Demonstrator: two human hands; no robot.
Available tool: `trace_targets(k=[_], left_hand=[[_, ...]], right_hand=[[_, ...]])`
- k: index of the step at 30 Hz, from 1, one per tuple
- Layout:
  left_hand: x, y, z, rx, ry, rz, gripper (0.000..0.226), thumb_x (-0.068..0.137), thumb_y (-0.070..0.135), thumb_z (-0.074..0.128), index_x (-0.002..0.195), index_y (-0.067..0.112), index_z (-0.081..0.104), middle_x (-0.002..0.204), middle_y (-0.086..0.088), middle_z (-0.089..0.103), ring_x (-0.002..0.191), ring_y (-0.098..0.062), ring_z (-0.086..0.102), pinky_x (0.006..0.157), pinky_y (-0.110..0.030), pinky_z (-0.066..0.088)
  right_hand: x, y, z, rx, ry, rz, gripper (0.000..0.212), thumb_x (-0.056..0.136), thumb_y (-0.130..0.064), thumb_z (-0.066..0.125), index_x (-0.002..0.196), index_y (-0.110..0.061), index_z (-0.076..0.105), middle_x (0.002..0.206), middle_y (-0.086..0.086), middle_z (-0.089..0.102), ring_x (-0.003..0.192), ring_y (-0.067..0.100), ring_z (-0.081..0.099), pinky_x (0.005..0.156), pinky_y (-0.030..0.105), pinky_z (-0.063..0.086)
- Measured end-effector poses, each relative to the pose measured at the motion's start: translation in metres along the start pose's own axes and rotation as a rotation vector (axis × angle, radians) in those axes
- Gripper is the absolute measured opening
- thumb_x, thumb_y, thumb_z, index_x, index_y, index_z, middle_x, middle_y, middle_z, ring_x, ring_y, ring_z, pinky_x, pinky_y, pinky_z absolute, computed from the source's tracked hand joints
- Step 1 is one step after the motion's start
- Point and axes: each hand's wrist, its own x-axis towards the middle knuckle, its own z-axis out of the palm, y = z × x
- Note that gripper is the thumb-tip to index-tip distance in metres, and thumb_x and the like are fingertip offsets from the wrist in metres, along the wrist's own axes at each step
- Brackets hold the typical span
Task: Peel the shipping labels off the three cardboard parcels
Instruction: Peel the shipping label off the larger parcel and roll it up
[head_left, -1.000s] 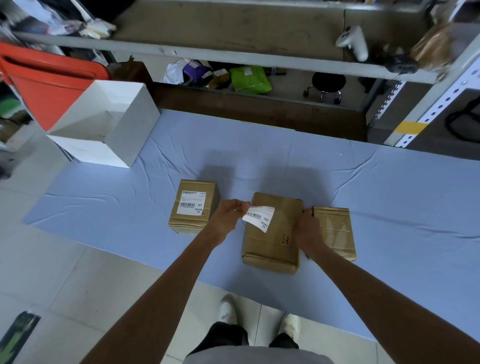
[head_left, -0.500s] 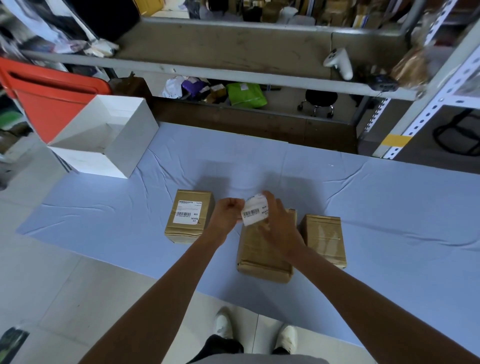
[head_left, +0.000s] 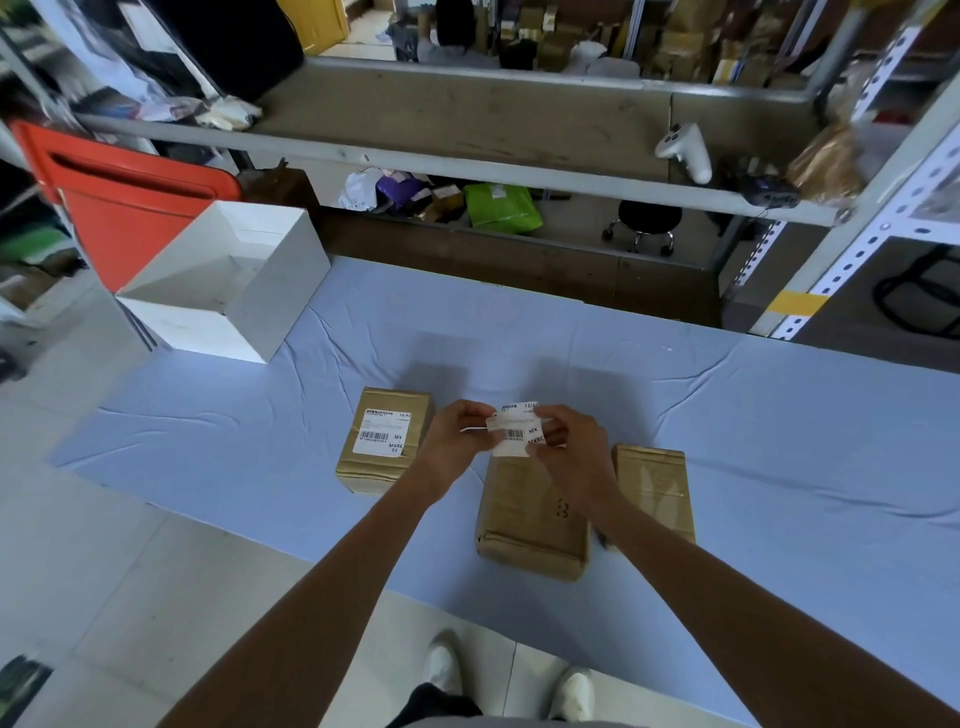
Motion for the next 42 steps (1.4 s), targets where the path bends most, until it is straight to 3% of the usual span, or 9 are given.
trace_targets(k=[5,12,17,20,24,30,33,39,42], left_hand=[[-0.005,0.002,-0.002,-0.020,-0.103,0.014,0.032,0.074,-0.021,0.064,0.084,0.009,0.059,0.089,-0.009,0.063,0.083,-0.017,0.063,0.069,-0.017,0.057],[0.002,0.001,0.005,0.082,0.034,0.060,0.026,0.072,-0.010,0.074,0.078,0.012,0.062,0.082,-0.006,0.065,0.068,-0.006,0.067,0.062,-0.013,0.053],[0.002,0.004,0.011,0.091,0.042,0.128,0.021,0.078,-0.009,0.069,0.072,0.009,0.059,0.071,-0.006,0.061,0.063,-0.011,0.061,0.065,-0.026,0.053],[0.001,0.005,0.012,0.092,0.058,0.181,0.021,0.081,-0.008,0.067,0.070,0.007,0.056,0.067,-0.008,0.057,0.062,-0.016,0.056,0.062,-0.025,0.049],[-0.002,-0.001,0.014,0.236,0.120,0.209,0.022,0.081,0.002,0.071,0.069,0.016,0.059,0.071,0.001,0.062,0.071,-0.016,0.061,0.069,-0.023,0.050],[-0.006,-0.008,0.013,0.239,0.185,0.200,0.019,0.078,0.006,0.076,0.076,0.017,0.061,0.075,0.000,0.067,0.070,-0.012,0.067,0.070,-0.023,0.057],[-0.009,-0.007,0.014,0.244,0.223,0.225,0.017,0.079,0.009,0.075,0.076,0.020,0.062,0.076,-0.001,0.070,0.069,-0.011,0.067,0.068,-0.022,0.056],[-0.013,-0.003,0.013,0.218,0.158,0.222,0.021,0.082,0.002,0.071,0.074,0.021,0.066,0.072,-0.006,0.069,0.069,-0.020,0.066,0.075,-0.040,0.056],[-0.016,-0.003,0.012,0.198,0.111,0.213,0.022,0.082,-0.001,0.069,0.074,0.019,0.068,0.073,-0.009,0.068,0.075,-0.031,0.068,0.081,-0.049,0.057]], right_hand=[[0.004,-0.001,-0.001,-0.114,-0.038,-0.018,0.021,0.080,-0.005,0.071,0.100,-0.006,0.074,0.102,0.011,0.071,0.093,0.024,0.066,0.090,0.039,0.051],[0.002,-0.004,0.008,-0.142,0.034,-0.130,0.010,0.087,-0.002,0.061,0.087,-0.006,0.070,0.090,0.012,0.064,0.084,0.024,0.059,0.076,0.038,0.046],[0.001,-0.007,0.013,-0.137,0.128,-0.148,0.013,0.089,0.000,0.056,0.087,-0.008,0.066,0.086,0.002,0.057,0.075,0.007,0.048,0.063,0.011,0.034],[0.004,-0.011,0.013,-0.025,0.184,-0.082,0.009,0.084,0.003,0.063,0.092,0.001,0.064,0.088,-0.009,0.049,0.080,0.001,0.054,0.062,0.002,0.040],[0.004,-0.011,0.008,-0.026,0.113,-0.116,0.009,0.083,0.001,0.067,0.080,-0.005,0.074,0.081,0.007,0.070,0.078,0.018,0.064,0.068,0.011,0.044],[-0.002,-0.011,0.009,0.109,0.172,-0.042,0.015,0.074,-0.005,0.078,0.072,-0.016,0.069,0.067,-0.008,0.066,0.067,0.009,0.066,0.064,0.018,0.052],[-0.001,-0.015,0.010,0.167,0.163,-0.051,0.027,0.071,-0.004,0.080,0.066,-0.026,0.066,0.064,-0.014,0.066,0.065,0.004,0.066,0.060,0.011,0.051],[-0.001,-0.020,0.004,0.410,0.106,0.043,0.023,0.062,-0.005,0.087,0.064,-0.023,0.074,0.065,-0.002,0.072,0.062,0.017,0.072,0.064,0.032,0.061],[0.002,-0.020,0.000,0.406,0.065,0.066,0.024,0.060,-0.006,0.088,0.059,-0.025,0.074,0.062,-0.002,0.072,0.057,0.011,0.069,0.059,0.026,0.057]])
